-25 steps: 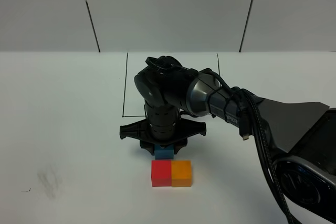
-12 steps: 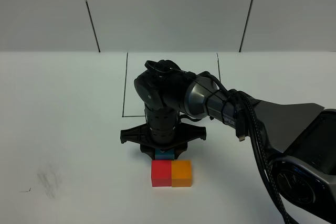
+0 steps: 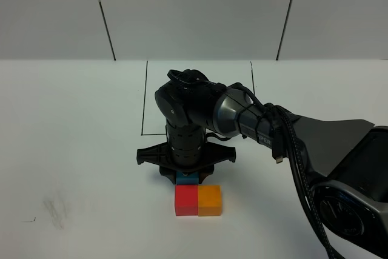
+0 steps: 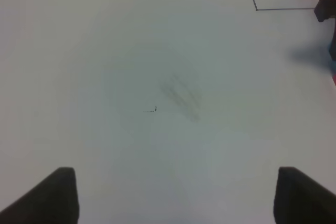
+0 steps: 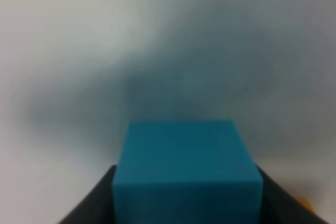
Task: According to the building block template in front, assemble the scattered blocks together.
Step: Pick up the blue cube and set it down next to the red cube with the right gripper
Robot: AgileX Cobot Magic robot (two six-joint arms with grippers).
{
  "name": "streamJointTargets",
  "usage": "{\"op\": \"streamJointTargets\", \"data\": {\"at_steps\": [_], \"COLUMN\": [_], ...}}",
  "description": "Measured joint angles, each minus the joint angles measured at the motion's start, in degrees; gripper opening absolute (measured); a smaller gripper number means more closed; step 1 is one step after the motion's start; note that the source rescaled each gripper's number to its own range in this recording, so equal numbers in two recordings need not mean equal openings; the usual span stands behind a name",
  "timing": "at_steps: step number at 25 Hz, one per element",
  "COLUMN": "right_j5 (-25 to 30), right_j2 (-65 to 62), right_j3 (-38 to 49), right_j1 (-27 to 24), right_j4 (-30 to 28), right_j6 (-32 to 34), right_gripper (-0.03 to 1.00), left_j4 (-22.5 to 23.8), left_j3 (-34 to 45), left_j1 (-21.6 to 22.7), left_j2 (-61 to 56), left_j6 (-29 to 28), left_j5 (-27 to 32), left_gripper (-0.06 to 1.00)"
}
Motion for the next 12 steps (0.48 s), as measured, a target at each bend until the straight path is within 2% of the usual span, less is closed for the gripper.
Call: {"op": "streamJointTargets", "data": {"at_steps": [12], "right_j5": [-0.04], "right_j2": [1.32], "right_j3": [0.0], "right_j1": [0.0], "right_j4": [1.89], "right_j6": [-0.55], "right_gripper": [0.22], "left_j4": [0.0], "left_j3": [0.0], "left_j1": [0.0], "left_j2": [0.0], "left_j6": [0.0], "left_j5": [0.0], "left_gripper": [0.93]}}
